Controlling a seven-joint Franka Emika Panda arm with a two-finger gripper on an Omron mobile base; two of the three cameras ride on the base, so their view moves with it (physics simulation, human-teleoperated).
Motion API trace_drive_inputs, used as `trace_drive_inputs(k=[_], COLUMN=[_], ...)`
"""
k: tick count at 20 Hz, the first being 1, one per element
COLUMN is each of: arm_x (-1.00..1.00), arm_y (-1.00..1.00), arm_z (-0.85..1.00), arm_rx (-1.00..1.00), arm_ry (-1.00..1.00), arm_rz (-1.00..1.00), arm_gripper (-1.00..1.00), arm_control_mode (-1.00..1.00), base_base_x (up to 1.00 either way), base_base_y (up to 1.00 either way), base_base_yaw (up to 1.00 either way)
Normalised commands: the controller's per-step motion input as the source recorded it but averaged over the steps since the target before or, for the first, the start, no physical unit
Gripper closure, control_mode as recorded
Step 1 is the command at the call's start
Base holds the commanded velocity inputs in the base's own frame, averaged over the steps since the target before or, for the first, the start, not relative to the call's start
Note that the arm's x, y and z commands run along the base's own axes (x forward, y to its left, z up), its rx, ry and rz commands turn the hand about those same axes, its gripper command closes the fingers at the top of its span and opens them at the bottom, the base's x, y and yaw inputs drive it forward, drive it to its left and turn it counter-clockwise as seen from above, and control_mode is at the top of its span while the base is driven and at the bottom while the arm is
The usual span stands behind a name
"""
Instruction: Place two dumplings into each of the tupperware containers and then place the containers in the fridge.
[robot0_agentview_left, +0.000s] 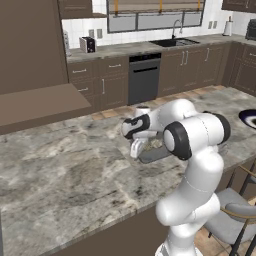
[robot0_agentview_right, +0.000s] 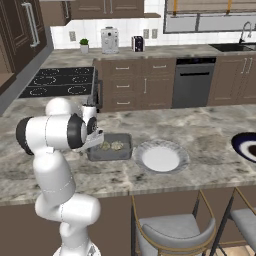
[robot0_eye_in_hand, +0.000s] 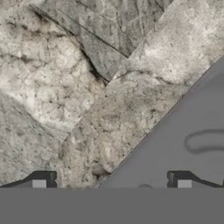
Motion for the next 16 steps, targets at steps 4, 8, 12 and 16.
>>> trace_drive_inputs(k=[4,8,12,16], arm_x=[0.00,0.00,-0.13,-0.13], arm_y=[-0.08,0.00,-0.24,-0.28], arm_z=[-0.57,-0.40,-0.26,-0.23], arm_rx=[0.00,0.00,0.00,0.00], arm_ry=[-0.02,-0.03,-0.10,-0.18], arm_rz=[-0.06,-0.04,-0.22,-0.37], arm_gripper=[-1.00,1.00,1.00,1.00], arm_control_mode=[-1.00,-1.00,-1.00,-1.00], base_base_x=[0.00,0.00,0.00,0.00], base_base_y=[0.00,0.00,0.00,0.00], base_base_yaw=[0.00,0.00,0.00,0.00])
